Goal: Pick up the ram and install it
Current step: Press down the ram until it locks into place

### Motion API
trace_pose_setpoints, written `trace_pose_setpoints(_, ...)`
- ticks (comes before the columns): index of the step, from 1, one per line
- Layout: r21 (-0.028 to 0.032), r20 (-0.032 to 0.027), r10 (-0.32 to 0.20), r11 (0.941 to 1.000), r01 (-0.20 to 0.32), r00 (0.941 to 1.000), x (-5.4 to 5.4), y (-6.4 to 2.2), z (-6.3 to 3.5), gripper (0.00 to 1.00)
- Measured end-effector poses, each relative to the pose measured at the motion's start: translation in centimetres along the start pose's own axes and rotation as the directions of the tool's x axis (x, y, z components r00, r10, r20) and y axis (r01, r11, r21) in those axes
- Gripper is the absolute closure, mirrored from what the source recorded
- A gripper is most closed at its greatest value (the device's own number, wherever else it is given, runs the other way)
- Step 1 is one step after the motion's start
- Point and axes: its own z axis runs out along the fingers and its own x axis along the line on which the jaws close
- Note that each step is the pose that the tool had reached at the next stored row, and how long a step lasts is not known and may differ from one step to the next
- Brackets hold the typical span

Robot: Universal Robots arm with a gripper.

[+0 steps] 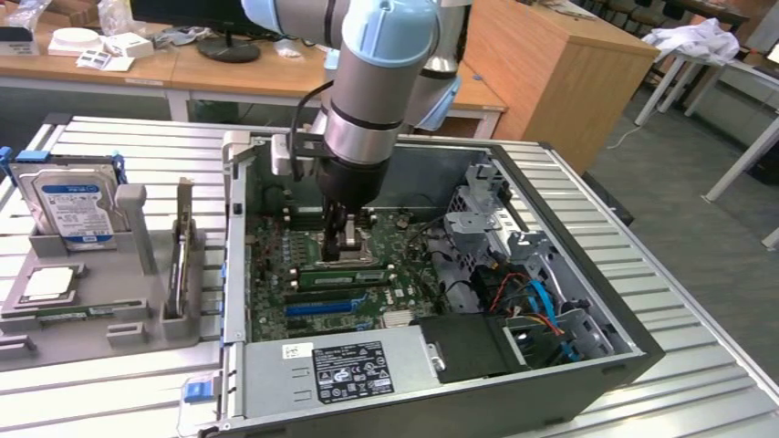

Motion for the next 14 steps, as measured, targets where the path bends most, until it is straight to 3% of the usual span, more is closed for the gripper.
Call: trace_pose_setpoints(14,0.0001,-0.0001,0.0,1.0,0.0,1.0,0.0,-0.07,1.67,0.89)
